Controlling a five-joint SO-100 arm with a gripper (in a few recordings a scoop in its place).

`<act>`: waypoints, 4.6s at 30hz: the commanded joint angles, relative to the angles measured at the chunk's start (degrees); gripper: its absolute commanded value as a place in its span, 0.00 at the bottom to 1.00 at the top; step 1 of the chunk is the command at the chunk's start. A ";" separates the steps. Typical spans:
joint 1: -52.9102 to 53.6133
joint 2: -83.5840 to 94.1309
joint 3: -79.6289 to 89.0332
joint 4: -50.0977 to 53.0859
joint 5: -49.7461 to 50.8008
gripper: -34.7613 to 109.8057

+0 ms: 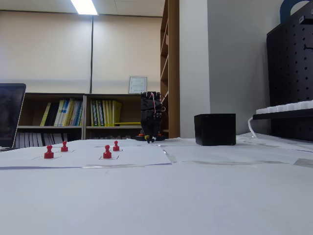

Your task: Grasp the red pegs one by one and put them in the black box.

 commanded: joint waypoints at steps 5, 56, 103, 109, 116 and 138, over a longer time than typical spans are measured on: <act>-1.58 -0.62 -0.62 -0.26 -6.42 0.24; 21.36 67.24 0.88 -104.50 7.38 0.26; 17.23 115.22 41.13 -113.12 -1.05 0.29; 17.49 115.14 39.99 -113.55 -0.35 0.29; 16.88 115.14 39.46 -113.99 -0.09 0.24; -27.16 88.68 112.59 26.28 -29.71 0.24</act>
